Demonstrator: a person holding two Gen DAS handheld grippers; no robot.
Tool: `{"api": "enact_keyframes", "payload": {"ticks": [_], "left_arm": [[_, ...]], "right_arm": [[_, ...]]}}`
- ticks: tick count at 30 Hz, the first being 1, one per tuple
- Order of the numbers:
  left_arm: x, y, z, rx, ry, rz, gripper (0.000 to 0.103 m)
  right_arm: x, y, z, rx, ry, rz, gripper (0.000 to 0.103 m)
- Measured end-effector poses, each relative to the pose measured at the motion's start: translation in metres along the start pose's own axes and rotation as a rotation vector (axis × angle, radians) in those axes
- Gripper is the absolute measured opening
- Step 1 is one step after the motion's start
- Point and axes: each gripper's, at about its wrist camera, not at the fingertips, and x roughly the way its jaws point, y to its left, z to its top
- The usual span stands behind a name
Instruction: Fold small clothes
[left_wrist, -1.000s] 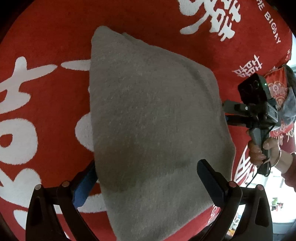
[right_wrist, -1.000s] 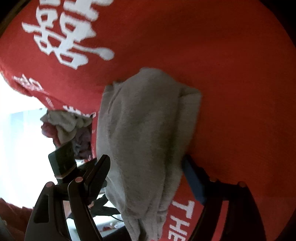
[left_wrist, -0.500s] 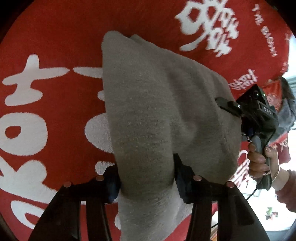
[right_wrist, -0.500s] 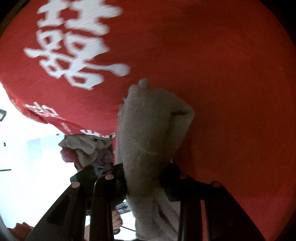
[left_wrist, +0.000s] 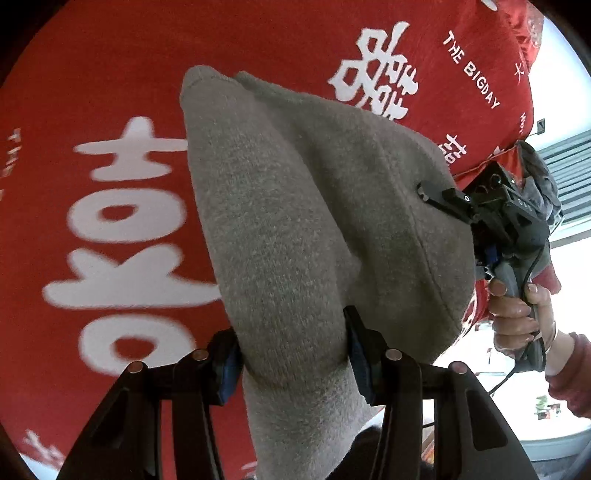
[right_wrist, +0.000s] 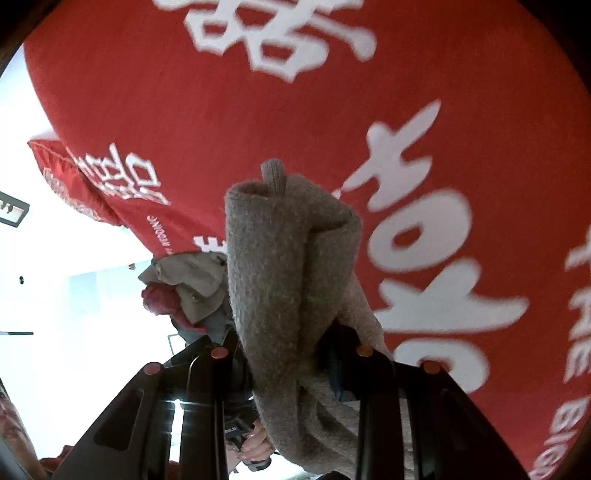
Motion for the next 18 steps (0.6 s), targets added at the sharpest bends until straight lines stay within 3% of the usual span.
{"api": "enact_keyframes", "payload": {"ticks": [4,7,9,11,12,13,16,18], "left_arm": [[0.006,0.012,-0.012,-0.009,0.007,0.07,0.051],[0.025,0.034,-0.024,-0.019,0.02,0.186,0.051],[0.036,0.05,-0.032,-0.039,0.037,0.285,0.051],[0.036,0.061,-0.035,-0.08,0.025,0.282,0.063],[0.032,0.063,-0.037,-0.107,0.012,0.294,0.066],[0.027,0.062,-0.038,-0.111,0.003,0.328,0.07],[0.014,0.054,-0.042,-0.099,-0.006,0.398,0.07],[0.006,0.045,-0.044,-0.096,-0.024,0.418,0.084]], "right_arm": [[0.038,0.007,-0.022,0.004,0.029,0.01,0.033],[0.065,-0.01,-0.024,-0.001,0.062,-0.048,0.033],[0.081,-0.022,-0.019,-0.018,0.074,-0.144,0.033],[0.088,-0.037,-0.01,-0.033,0.063,-0.312,0.037],[0.087,-0.039,-0.006,-0.04,0.047,-0.375,0.043],[0.085,-0.041,-0.003,-0.037,0.04,-0.423,0.055],[0.074,-0.024,-0.009,-0.095,0.019,-0.533,0.064],[0.069,-0.006,-0.024,-0.157,0.04,-0.561,0.064]]}}
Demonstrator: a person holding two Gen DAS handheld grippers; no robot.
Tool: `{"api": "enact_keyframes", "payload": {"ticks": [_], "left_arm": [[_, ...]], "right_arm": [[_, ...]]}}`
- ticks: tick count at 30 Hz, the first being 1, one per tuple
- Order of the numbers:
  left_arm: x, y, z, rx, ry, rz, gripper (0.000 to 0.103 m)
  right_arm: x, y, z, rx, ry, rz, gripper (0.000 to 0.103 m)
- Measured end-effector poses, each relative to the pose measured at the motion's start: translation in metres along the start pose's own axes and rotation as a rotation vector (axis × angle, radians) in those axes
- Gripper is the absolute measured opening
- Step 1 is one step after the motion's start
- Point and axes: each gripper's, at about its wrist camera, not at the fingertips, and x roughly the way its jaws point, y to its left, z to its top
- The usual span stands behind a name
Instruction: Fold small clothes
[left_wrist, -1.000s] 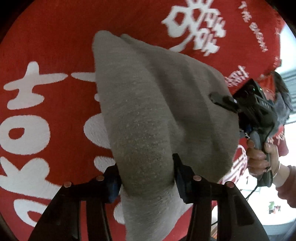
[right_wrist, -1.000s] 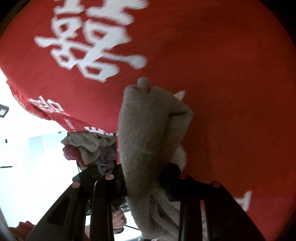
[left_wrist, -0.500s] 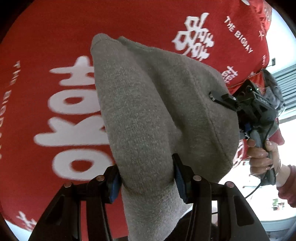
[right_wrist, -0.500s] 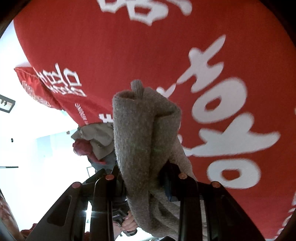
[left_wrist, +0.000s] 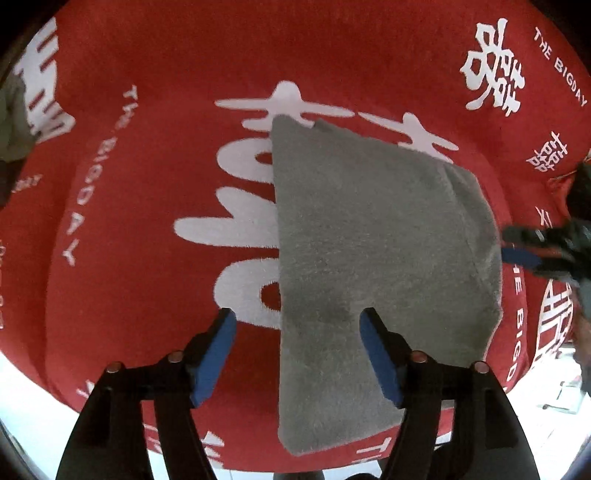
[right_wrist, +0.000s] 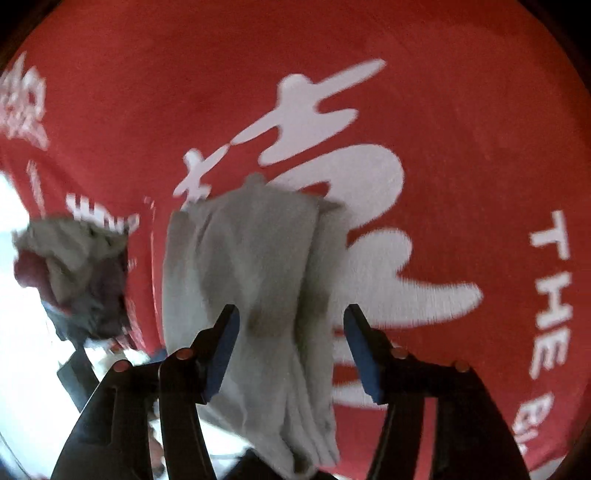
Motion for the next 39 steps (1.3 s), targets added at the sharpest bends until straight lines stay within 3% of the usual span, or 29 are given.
{"api": "enact_keyframes", "payload": {"ticks": [1,5,6,7,8,9,14,17,21,28,35,36,38,39], "left_arm": [[-0.007,-0.002,-0.001,-0.001,-0.017,0.007,0.103],[-0.019,-0.012,0.004,0.001,-0.041,0.028,0.103],[-0.019,-0.013,0.005,0.002,-0.037,0.033,0.103],[-0.02,-0.013,0.004,0.004,-0.028,0.041,0.103],[-0.02,-0.013,0.004,0.006,-0.017,0.054,0.103],[-0.02,-0.014,0.003,0.009,-0.01,0.064,0.103],[-0.017,-0.016,-0.008,0.04,0.006,0.104,0.103],[-0.018,-0.015,-0.013,0.026,0.03,0.104,0.103],[-0.028,-0.016,-0.016,0.024,0.038,0.138,0.103],[-0.054,-0.015,-0.018,0.022,0.05,0.174,0.103],[-0.078,-0.018,-0.017,0.005,0.06,0.175,0.103],[-0.082,-0.019,-0.017,0.007,0.061,0.175,0.103],[-0.089,-0.021,-0.018,0.013,0.066,0.169,0.103],[-0.093,-0.022,-0.019,0.015,0.07,0.163,0.103]], "right_arm": [[-0.004,0.007,-0.008,-0.017,0.006,0.007,0.064],[0.0,0.029,-0.043,-0.017,0.061,0.064,0.063],[0.007,0.03,-0.048,-0.004,0.071,0.062,0.055],[0.013,0.031,-0.051,0.002,0.073,0.053,0.028],[0.015,0.03,-0.054,-0.003,0.072,0.036,0.012],[0.017,0.031,-0.055,-0.019,0.063,0.007,0.011],[0.023,0.016,-0.059,-0.144,0.033,-0.186,0.01],[0.023,0.009,-0.059,-0.119,0.027,-0.159,0.01],[0.015,0.015,-0.062,-0.161,0.031,-0.203,0.011],[-0.006,0.026,-0.075,-0.097,0.047,-0.286,0.012],[-0.043,0.051,-0.096,-0.075,0.027,-0.291,0.013],[-0.047,0.058,-0.098,-0.08,0.025,-0.294,0.017],[-0.055,0.072,-0.103,-0.097,0.019,-0.305,0.035],[-0.06,0.078,-0.106,-0.109,0.012,-0.312,0.053]]}}
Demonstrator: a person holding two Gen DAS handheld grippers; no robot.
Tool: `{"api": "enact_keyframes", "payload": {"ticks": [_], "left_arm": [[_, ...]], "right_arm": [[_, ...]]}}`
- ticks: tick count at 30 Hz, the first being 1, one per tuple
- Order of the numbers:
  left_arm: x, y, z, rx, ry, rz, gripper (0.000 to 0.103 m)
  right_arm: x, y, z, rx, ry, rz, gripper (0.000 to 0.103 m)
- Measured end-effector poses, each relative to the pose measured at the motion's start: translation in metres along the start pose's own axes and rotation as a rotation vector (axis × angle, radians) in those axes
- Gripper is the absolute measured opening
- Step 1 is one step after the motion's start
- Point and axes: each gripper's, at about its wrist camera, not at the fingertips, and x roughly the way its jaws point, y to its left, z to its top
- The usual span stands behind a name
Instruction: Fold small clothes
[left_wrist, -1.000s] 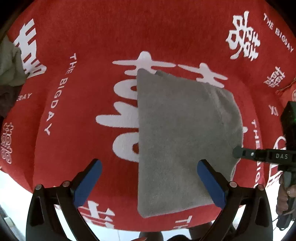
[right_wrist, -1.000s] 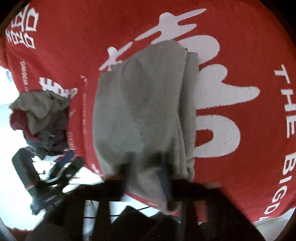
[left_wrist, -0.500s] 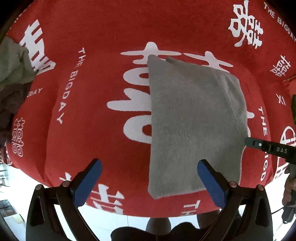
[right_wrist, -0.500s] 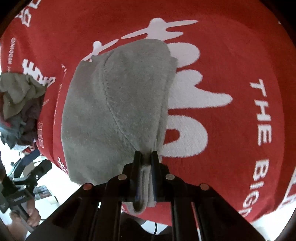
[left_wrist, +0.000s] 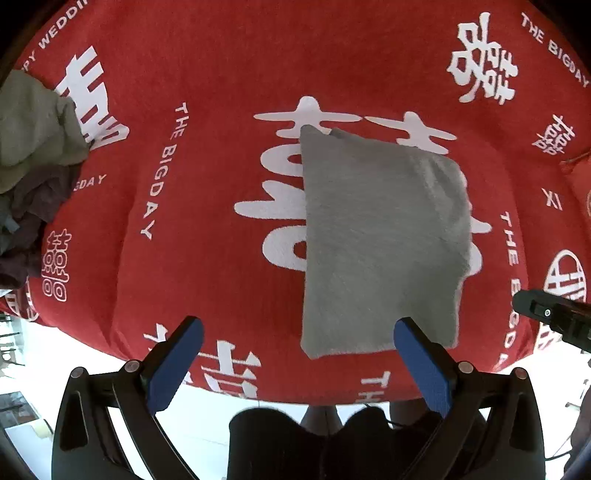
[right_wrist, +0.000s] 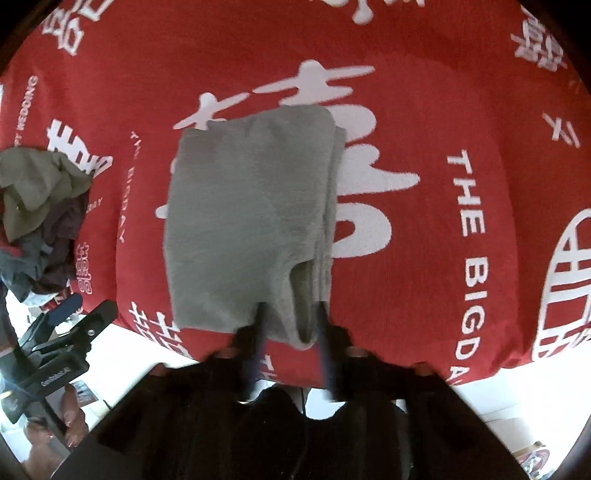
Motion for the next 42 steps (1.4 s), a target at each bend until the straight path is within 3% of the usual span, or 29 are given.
{"api": "enact_keyframes", "payload": {"ticks": [7,15,21,24,32,42], "left_arm": [[-0.023,-0.011,-0.01,0.05,0.028,-0.009,0.103],[-0.05,-0.02,-0.017,0.077,0.008,-0.06,0.103],[-0.064,-0.023,-0.019,0.088,-0.016,-0.044,0.103],[-0.071,-0.02,-0.019,0.068,-0.019,-0.043,0.103],[-0.087,-0.005,-0.021,0.025,-0.047,-0.025,0.103],[-0.085,0.005,-0.026,-0.002,-0.028,-0.002,0.103]], "right_arm": [[-0.037,0.041,-0.007,-0.065,-0.058,-0.022,0.077],[-0.062,0.059,-0.014,-0.074,-0.11,-0.061,0.088],[-0.076,0.067,-0.02,-0.098,-0.169,-0.159,0.088],[-0.077,0.072,-0.022,-0.123,-0.151,-0.185,0.088],[-0.07,0.07,-0.026,-0.079,-0.064,-0.202,0.088],[-0.073,0.074,-0.022,-0.065,-0.057,-0.195,0.088]]}}
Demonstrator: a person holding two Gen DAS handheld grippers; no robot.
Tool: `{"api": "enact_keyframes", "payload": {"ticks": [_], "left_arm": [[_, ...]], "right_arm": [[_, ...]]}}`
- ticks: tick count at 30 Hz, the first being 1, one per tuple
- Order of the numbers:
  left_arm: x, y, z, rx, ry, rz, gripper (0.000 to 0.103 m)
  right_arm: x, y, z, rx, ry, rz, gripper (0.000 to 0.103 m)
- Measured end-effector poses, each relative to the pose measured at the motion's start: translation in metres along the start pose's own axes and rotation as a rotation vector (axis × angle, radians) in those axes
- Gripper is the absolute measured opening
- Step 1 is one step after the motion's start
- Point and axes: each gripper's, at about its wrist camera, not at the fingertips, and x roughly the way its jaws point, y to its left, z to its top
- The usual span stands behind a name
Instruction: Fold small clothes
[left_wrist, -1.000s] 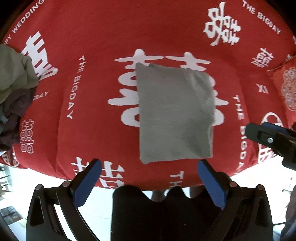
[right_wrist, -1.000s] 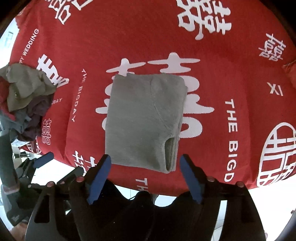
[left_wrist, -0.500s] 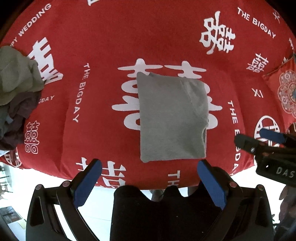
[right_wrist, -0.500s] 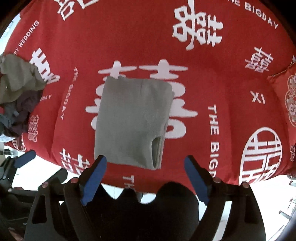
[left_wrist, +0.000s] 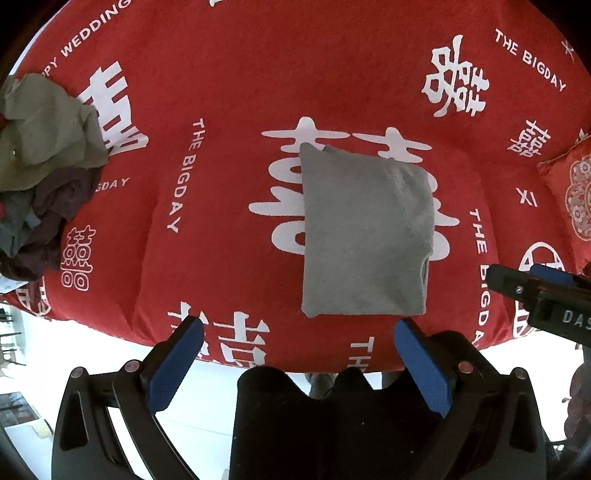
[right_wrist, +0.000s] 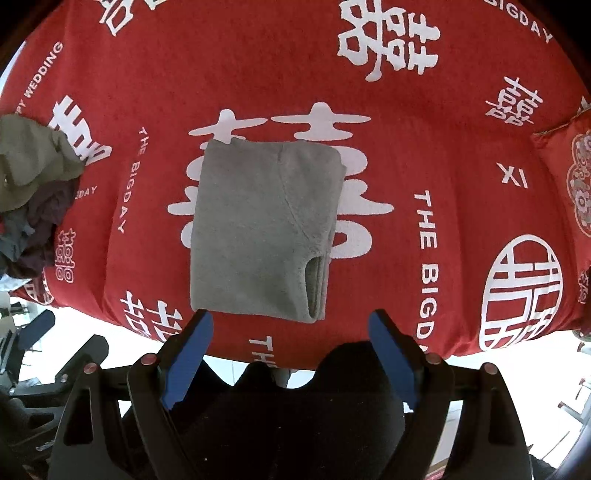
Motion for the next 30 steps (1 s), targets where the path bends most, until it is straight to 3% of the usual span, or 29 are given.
{"api": "enact_keyframes", "payload": {"ticks": [30], "left_arm": [[0.01,-0.025,0.022,0.074,0.013,0.024,0.103]], "right_arm": [[-0.004,-0.022,0.016,0.076,-0.014,-0.017,0.088]]}}
